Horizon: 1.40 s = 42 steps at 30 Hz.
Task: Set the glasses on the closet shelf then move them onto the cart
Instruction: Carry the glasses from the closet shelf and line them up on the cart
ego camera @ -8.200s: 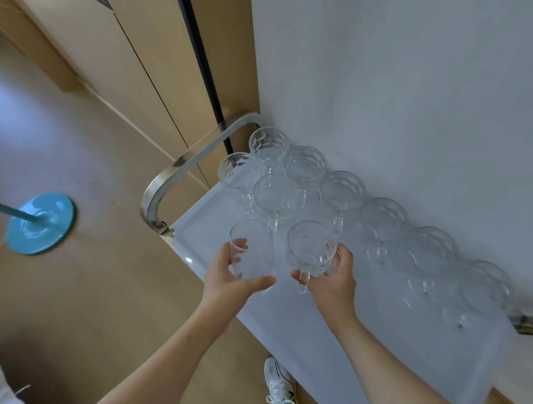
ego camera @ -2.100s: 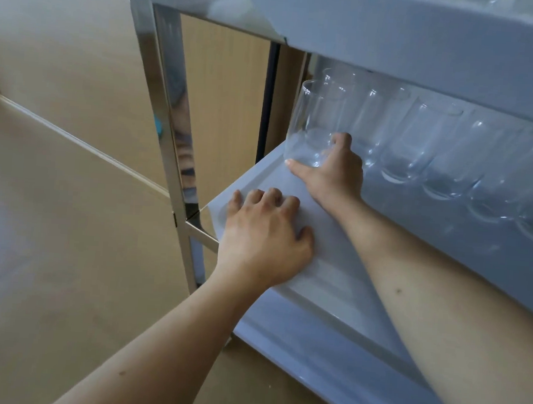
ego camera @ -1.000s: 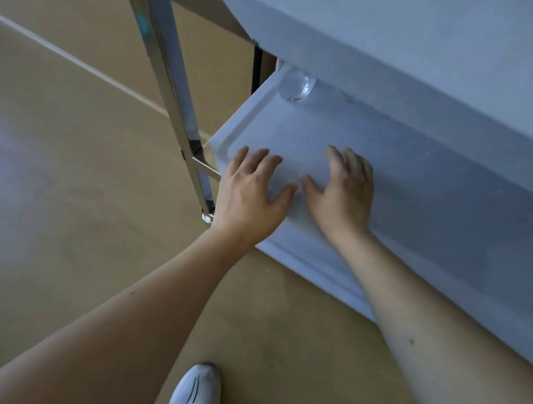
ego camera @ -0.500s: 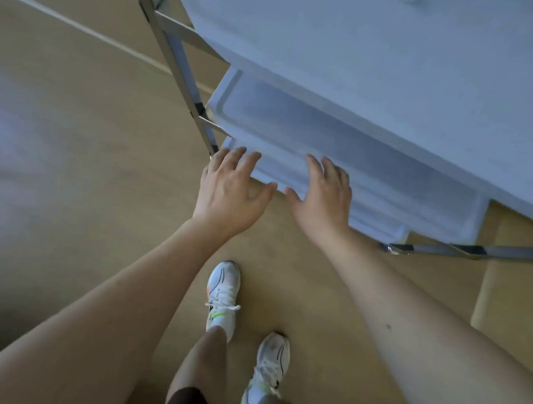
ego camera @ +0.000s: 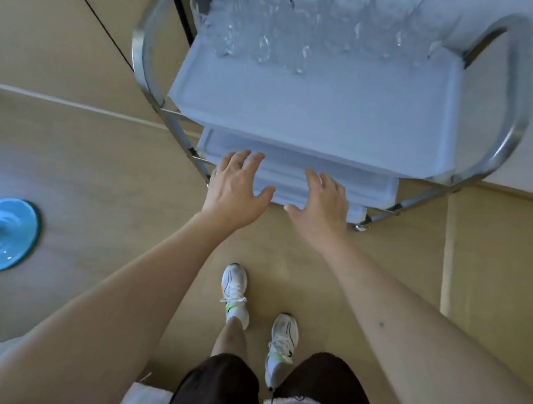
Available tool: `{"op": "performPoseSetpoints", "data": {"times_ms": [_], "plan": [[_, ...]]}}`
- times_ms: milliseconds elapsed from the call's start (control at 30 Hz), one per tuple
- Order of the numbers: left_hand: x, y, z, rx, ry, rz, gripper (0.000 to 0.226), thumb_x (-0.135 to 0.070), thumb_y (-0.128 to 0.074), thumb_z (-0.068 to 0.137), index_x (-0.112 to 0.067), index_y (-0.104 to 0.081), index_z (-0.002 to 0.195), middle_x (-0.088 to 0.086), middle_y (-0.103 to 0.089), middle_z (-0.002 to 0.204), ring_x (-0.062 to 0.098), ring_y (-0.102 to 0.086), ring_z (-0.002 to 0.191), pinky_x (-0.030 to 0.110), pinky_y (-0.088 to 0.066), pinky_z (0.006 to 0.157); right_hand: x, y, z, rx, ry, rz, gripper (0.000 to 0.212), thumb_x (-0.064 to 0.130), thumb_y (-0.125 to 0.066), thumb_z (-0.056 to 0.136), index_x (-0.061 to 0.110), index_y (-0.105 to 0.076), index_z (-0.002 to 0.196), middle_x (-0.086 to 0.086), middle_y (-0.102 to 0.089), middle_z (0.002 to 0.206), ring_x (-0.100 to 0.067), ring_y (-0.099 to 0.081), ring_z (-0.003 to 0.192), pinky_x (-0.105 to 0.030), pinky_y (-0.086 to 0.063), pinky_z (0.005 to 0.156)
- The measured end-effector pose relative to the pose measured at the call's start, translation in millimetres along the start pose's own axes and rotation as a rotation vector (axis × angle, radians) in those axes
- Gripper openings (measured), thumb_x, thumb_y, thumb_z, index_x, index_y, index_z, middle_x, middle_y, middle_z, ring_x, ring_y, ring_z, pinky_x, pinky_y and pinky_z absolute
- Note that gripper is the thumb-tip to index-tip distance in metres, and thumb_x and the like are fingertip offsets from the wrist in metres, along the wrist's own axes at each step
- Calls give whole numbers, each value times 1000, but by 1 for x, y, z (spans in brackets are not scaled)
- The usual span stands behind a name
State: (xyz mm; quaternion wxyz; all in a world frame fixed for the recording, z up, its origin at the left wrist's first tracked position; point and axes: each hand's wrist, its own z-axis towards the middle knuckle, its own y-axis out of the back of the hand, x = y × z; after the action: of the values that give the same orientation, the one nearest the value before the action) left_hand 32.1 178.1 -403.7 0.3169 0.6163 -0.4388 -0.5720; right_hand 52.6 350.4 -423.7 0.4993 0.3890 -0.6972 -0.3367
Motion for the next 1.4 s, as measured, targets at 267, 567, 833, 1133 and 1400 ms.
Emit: {"op": "performPoseSetpoints", "data": {"times_ms": [267,567,833,1133,1400], "plan": [[-96,83,27,-111,-301,77,68,-45,-62,94,-18,-39,152,11,-36,158,34,-24,148,49,-28,119,2,127,-6,-177,63,-109,83,45,-67,91,25,-22,158,-11,-22,163,-35,-23,146,-46,-27,116],[-199,159,103,-206,-585,63,68,-46,-63,93,-20,-42,151,10,-40,157,30,-27,148,48,-28,119,-6,249,7,-416,-79,-204,80,49,-64,92,25,-23,157,-11,-27,161,-35,-27,145,-45,-30,115],[-310,201,147,-232,-946,8,67,-46,-63,93,-18,-43,151,13,-40,156,32,-28,147,50,-32,116,-22,353,-6,-672,-278,-208,81,49,-62,93,25,-21,158,-10,-21,165,-33,-19,149,-46,-22,119],[-437,205,129,-129,-1321,-114,67,-47,-62,94,-22,-41,152,7,-36,160,28,-25,149,46,-29,119,-65,414,-77,-824,-603,-215,81,50,-61,94,28,-19,159,-9,-15,166,-32,-13,151,-45,-20,120],[-554,172,58,123,-1518,-254,67,-47,-63,94,-23,-41,152,2,-34,160,23,-22,149,41,-28,119,-123,446,-175,-943,-880,-201,84,49,-66,88,29,-24,157,-8,-27,161,-33,-26,145,-47,-36,112]]}}
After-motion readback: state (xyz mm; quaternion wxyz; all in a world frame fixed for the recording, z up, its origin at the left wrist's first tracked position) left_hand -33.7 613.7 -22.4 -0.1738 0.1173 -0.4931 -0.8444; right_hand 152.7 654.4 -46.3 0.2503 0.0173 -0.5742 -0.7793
